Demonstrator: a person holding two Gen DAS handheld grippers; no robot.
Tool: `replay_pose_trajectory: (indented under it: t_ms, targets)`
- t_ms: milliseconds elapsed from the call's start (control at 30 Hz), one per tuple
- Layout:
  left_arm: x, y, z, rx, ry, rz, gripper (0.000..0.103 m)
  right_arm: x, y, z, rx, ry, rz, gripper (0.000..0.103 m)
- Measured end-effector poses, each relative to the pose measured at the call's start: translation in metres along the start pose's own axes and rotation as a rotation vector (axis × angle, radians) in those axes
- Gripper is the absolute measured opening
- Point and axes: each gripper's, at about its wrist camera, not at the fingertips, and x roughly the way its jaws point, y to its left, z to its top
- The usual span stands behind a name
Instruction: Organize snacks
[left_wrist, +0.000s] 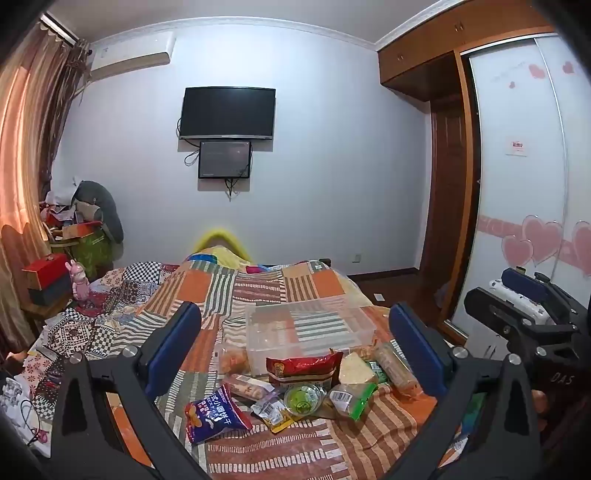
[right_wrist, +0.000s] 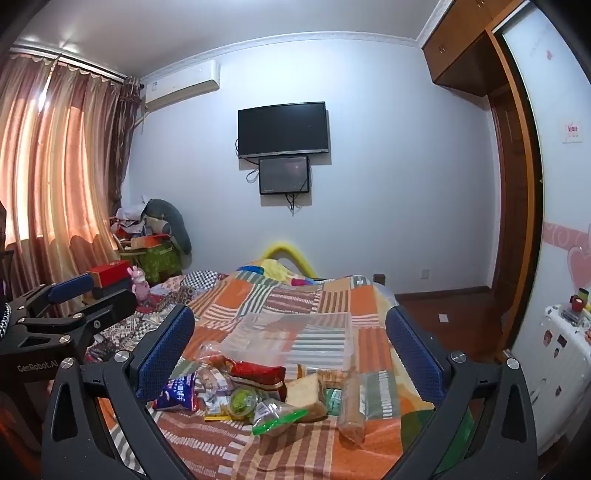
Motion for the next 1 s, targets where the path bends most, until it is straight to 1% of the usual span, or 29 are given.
replay_pose_trajectory:
  t_ms: [500,567,1000]
  targets:
    - [0.0011,-0.001,0.0,0.003,-0.005,-0.003,0.103,0.0022,0.0002,0.0036,0.001,0.0,-0.001,0.103]
    - [0.0009,-0.0014,0.0001,0.003,-0.006,-0.002,0.103,-0.0051,0.0003,0.004,0.002,-0.008,-0.004,0.103]
    - [0.002,-0.002,0.0018,0.0,0.004,-0.013,0.103,-0.0068,0.0011,0.0025,0.008,-0.012,-0.009,0.103]
